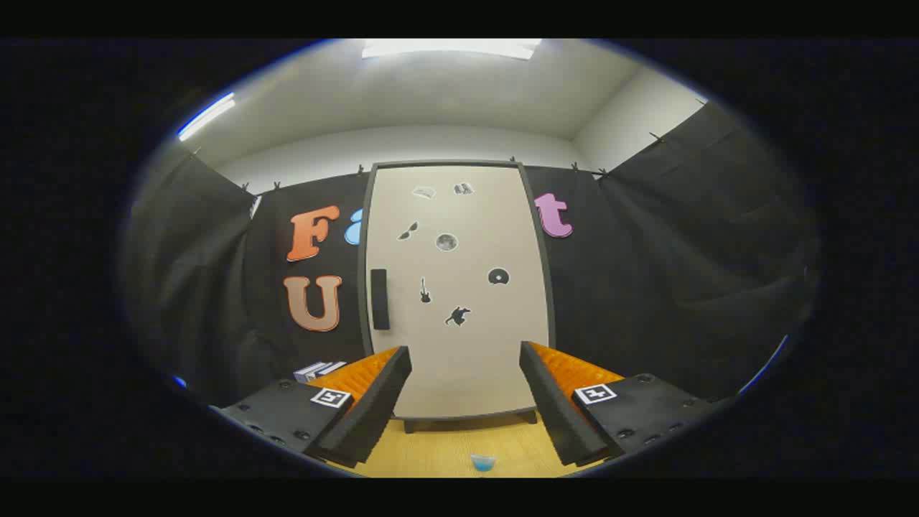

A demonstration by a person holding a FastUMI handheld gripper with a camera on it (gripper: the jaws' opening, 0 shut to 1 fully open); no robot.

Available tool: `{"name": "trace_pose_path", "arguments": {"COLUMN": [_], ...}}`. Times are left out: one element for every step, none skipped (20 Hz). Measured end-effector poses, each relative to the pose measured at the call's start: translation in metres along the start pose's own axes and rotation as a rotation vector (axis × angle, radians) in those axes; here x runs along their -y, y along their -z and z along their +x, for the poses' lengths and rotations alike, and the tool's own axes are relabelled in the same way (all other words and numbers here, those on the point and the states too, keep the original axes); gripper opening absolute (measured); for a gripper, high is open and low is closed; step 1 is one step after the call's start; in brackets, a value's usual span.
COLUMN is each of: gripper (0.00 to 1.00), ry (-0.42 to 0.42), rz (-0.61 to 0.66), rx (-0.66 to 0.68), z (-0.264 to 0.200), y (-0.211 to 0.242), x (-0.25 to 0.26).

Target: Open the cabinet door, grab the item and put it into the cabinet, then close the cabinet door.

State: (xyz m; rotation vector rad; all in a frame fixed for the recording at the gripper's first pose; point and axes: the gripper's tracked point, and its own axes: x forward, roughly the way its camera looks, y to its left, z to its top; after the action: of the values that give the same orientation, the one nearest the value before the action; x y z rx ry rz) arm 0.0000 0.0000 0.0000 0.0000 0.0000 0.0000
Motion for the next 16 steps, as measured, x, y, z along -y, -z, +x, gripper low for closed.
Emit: {"name": "trace_pose_path", "arguments": {"gripper": [0.97, 0.97, 0.97, 0.98, 0.99, 0.99, 0.99, 0.99, 0.99, 0.99, 0.99, 0.99, 0.99, 0.99, 0.99, 0.99], "ry": [0.002, 0.005, 0.006, 0.007, 0.009, 0.013, 0.017, 0.021, 0.024, 0.026, 0.027, 0.027, 0.027, 0.025, 0.023, 0.02], "rz": [0.004, 0.007, 0.01, 0.012, 0.012, 0.012, 0.011, 0.012, 0.013, 0.013, 0.012, 0.01, 0.007, 0.006, 0.005, 0.005], "rx": [-0.003, -0.004, -0.005, -0.007, -0.01, -0.015, -0.019, -0.021, -0.023, -0.024, -0.025, -0.026, -0.027, -0.027, -0.027, -0.028], "z": [0.001, 0.003, 0.005, 0.005, 0.007, 0.009, 0.01, 0.012, 0.012, 0.014, 0.016, 0.019, 0.021, 0.024, 0.026, 0.026], "y": [0.001, 0.001, 0.003, 0.004, 0.007, 0.009, 0.011, 0.013, 0.014, 0.014, 0.014, 0.016, 0.016, 0.016, 0.016, 0.017], "x": [0.001, 0.003, 0.004, 0.005, 0.005, 0.007, 0.008, 0.009, 0.011, 0.011, 0.011, 0.01, 0.01, 0.009, 0.008, 0.006]}}
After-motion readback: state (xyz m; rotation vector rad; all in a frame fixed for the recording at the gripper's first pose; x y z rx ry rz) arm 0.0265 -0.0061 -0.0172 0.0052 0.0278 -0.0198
